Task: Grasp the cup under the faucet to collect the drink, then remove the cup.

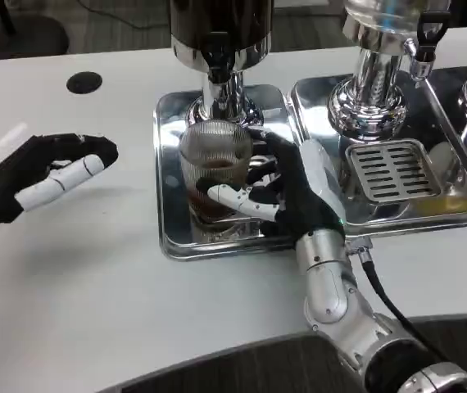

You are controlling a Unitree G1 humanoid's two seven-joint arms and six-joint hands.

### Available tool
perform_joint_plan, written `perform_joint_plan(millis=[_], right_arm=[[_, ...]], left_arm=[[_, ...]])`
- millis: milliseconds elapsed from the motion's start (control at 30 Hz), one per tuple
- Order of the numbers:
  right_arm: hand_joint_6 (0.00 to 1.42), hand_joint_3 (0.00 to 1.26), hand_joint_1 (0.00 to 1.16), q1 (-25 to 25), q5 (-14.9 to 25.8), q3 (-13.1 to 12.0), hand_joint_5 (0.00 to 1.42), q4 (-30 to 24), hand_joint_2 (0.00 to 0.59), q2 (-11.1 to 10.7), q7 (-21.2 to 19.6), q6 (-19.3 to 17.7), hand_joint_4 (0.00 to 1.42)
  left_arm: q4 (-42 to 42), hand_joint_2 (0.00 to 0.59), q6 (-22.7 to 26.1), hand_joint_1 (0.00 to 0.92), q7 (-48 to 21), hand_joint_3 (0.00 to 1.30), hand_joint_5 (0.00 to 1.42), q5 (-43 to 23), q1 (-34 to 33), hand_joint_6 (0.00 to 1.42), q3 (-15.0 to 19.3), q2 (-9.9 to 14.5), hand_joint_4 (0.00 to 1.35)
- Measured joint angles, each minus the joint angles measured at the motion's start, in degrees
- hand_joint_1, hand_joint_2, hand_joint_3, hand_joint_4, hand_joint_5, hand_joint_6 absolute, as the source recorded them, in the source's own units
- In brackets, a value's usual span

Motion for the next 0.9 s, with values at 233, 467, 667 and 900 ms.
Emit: perform_joint_plan(millis=[233, 467, 667, 900], right_arm=[[0.88, 0.42, 0.72, 1.59, -0.1, -0.07, 0.64, -1.11, 0.17, -0.02, -1.28, -0.81, 0.46], [0.89, 0.43, 0.72, 3.52, -0.17, -0.73, 0.66, -2.96, 0.177, -0.02, -1.94, -1.28, 0.47], [0.91, 0.44, 0.72, 4.59, -0.53, -0.77, 0.66, -4.13, 0.178, -0.26, -2.37, -1.38, 0.47], [0.91, 0.44, 0.72, 5.42, -1.15, -1.18, 0.67, -5.23, 0.178, -0.48, -2.48, -1.37, 0.48]], left_arm=[[0.62, 0.166, 0.0, 0.0, 0.0, 0.31, 0.22, 0.19, -0.39, 0.35, -0.77, 0.0, 0.26], [1.28, 0.167, -0.02, 0.0, 0.0, 0.31, 0.22, 0.29, -1.01, 0.35, -1.38, -0.01, 0.25], [1.54, 0.168, -0.03, 0.0, 0.0, 0.31, 0.22, 0.29, -1.01, 0.35, -1.66, -0.01, 0.25], [2.0, 0.168, -0.04, 0.0, -0.01, 0.31, 0.22, 0.29, -1.07, 0.35, -1.85, -0.03, 0.25]])
